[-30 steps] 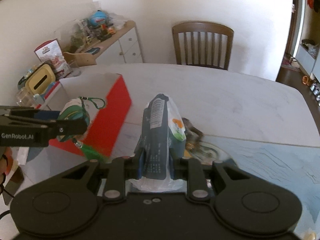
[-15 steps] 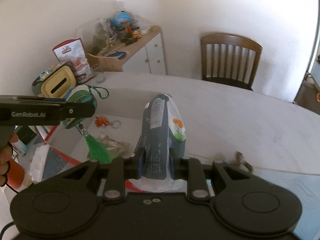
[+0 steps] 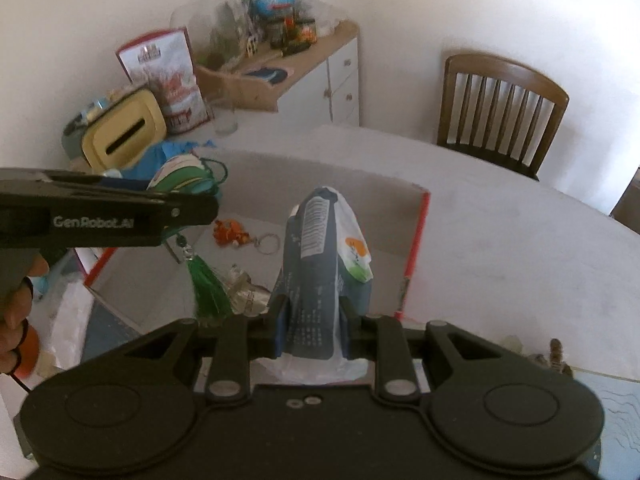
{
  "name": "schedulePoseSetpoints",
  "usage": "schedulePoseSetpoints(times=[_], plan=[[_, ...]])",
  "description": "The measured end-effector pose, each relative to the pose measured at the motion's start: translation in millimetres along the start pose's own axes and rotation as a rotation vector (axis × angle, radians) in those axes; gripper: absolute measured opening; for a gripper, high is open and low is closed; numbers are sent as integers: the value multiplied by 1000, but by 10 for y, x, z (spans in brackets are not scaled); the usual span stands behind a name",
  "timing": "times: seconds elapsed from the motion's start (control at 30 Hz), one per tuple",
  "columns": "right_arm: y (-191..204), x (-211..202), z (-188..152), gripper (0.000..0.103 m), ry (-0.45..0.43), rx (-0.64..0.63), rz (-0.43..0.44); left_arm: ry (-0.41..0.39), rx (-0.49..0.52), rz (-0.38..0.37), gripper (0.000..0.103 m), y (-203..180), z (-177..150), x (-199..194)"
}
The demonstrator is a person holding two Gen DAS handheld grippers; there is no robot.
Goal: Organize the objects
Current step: 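Carry the plush pouch and gray package over the red box with both tools, then lower and open both tools to release the pouch and package into the box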
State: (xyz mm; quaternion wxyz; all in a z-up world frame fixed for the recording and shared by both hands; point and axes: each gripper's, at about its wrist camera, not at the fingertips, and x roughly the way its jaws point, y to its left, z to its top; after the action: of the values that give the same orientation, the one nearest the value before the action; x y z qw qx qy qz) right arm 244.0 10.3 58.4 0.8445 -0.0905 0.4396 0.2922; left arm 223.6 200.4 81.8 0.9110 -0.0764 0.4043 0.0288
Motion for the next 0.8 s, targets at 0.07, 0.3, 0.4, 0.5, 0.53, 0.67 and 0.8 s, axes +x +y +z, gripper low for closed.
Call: schedulePoseSetpoints(times=[0.07, 0.3, 0.4, 0.5, 0.53, 0.67, 0.8], plan=[[40, 103, 6, 25, 18, -10, -12, 14, 17, 2, 64, -12, -20, 93], [71, 366, -3, 26, 76, -22, -34, 57, 63, 8, 64, -5, -42, 428], [101, 445, -1, 26, 89, -28, -42, 88, 71, 3, 64, -9, -59, 579], [118, 503, -30, 26, 105, -36, -53, 119, 84, 4, 64, -18, -84, 712], [121, 522, -36, 26, 109, -38, -56, 128, 89, 4, 64, -20, -97, 754], [136, 571, -56, 26, 121, -45, -54, 151, 93, -3, 65, -7, -133, 853], [146, 621, -66, 28, 128, -54, -63, 183, 77, -11, 66, 22, -169, 947]])
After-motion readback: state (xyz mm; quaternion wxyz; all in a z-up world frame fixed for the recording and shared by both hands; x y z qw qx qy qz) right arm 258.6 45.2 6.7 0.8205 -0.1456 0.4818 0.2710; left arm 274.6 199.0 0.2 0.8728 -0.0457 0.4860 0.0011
